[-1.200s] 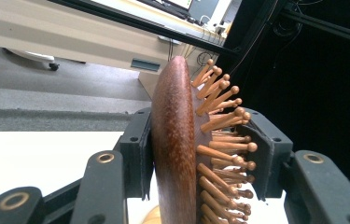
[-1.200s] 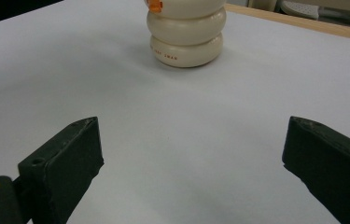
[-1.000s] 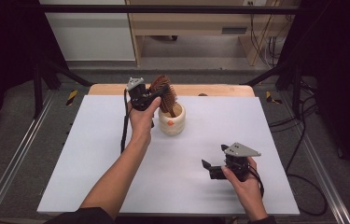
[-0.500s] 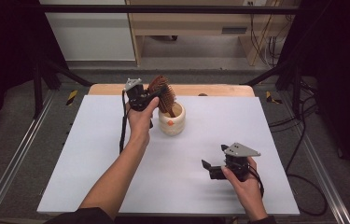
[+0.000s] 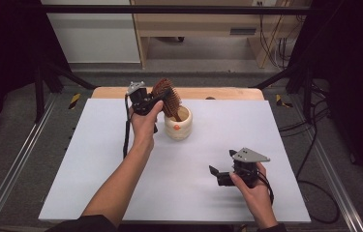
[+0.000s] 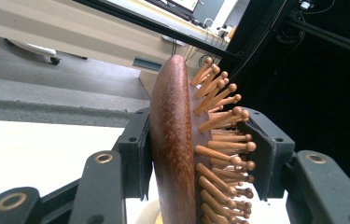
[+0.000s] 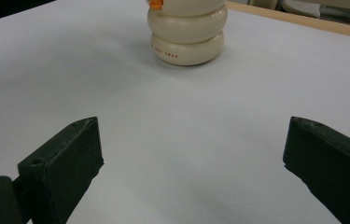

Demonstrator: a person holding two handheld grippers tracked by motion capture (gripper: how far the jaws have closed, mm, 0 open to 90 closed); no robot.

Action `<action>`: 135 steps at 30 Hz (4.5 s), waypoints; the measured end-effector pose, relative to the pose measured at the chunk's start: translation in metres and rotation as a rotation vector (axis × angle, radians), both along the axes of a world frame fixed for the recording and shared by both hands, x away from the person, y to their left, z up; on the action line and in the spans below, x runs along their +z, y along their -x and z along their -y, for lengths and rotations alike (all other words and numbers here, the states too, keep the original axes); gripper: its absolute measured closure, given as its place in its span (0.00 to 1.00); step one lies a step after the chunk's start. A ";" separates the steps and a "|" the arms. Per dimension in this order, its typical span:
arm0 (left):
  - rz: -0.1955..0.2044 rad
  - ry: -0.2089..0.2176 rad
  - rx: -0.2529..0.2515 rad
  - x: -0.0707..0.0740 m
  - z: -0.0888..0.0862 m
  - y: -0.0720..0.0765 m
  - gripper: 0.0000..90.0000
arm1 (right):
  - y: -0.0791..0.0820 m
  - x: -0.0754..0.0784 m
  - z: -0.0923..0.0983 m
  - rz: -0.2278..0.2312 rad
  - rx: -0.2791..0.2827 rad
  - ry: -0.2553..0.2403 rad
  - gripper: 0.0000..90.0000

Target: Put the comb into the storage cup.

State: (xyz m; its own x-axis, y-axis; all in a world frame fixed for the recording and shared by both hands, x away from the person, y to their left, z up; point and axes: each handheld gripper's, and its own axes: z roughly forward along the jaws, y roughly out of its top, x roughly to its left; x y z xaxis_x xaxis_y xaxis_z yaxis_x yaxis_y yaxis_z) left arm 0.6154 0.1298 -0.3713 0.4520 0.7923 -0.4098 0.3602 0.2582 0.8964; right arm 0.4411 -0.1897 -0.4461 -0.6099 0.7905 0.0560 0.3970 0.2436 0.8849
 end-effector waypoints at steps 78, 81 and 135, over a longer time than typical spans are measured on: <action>-0.021 0.026 0.021 -0.006 -0.009 -0.003 0.48 | 0.000 -0.002 -0.002 -0.017 0.016 0.007 0.05; -0.014 0.031 0.024 -0.006 -0.009 -0.003 0.46 | 0.000 -0.002 -0.002 -0.016 0.016 0.010 0.05; 0.101 -0.186 0.090 0.012 0.000 0.011 0.09 | 0.001 -0.002 -0.001 -0.015 0.018 0.008 0.05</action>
State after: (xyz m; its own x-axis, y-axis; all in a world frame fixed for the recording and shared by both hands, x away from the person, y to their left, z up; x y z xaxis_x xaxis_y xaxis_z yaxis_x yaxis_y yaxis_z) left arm 0.6043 0.1296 -0.3597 0.4075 0.8889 -0.2095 0.2490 0.1126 0.9619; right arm 0.4398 -0.1888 -0.4479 -0.6228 0.7802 0.0590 0.4056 0.2575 0.8770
